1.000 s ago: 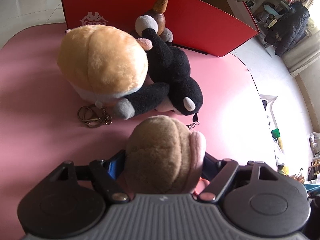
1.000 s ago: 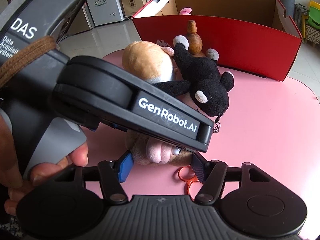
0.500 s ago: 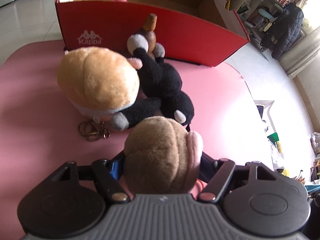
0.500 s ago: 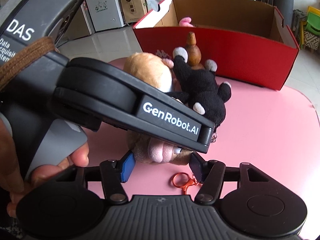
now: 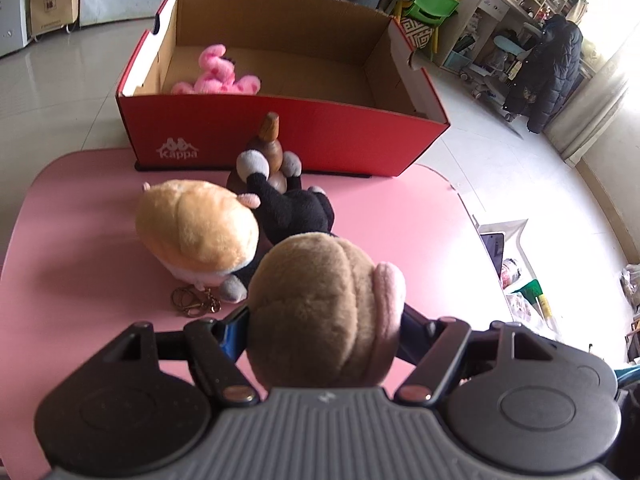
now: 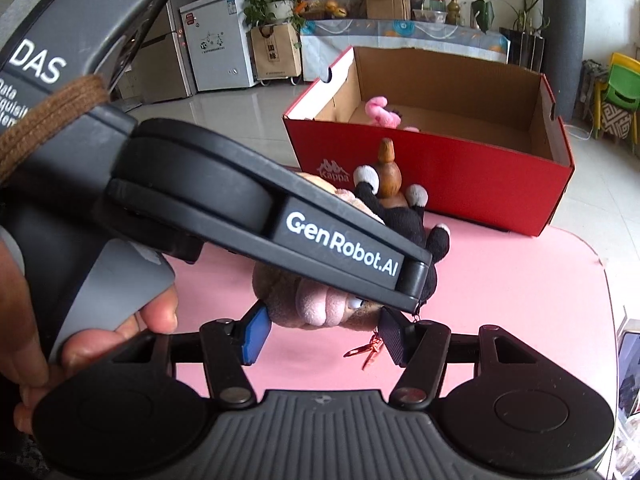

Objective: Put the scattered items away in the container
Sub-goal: 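Lift the brown plush with both grippers and carry it over the shoebox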

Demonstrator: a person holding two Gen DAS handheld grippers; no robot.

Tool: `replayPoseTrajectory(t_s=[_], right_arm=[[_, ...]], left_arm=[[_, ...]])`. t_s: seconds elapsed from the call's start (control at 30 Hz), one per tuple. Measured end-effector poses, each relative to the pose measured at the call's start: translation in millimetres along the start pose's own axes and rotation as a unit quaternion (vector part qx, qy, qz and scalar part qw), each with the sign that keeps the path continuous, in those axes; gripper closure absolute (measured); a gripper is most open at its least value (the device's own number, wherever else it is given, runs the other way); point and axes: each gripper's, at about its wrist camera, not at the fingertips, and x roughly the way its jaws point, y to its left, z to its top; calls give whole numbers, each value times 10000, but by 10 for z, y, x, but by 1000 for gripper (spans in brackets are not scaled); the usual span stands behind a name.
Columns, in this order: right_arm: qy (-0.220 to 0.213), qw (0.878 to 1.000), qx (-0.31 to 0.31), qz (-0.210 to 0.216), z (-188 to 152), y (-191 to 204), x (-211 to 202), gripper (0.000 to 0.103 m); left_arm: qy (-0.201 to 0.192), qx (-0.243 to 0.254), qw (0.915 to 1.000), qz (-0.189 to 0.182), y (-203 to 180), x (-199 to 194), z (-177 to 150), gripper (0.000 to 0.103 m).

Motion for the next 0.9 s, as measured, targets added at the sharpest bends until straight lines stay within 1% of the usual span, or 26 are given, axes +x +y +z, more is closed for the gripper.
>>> replayPoseTrajectory(t_s=[0.2,0.43,0.63,0.73,0.9], right_arm=[[-248,9996,-112,-14,132,30,-164,43],[-445,9986,-271,-55,374,18,-193,43],[-704,9968,-343,-166,640,-27,-153,43],[-851,9954,-403,-153,789,-82,-125,43],[-1100,9920,-601,-175,1037,-169,-50,43]], left_arm=[[-255,115,9996,-39,-61,-242,102,31],[-511,210,9985,-44,-106,-403,322,31],[-767,348,9964,-66,-136,-491,622,31],[-906,441,9949,-95,-155,-542,785,31],[-1213,467,9915,-85,-193,-594,1045,31]])
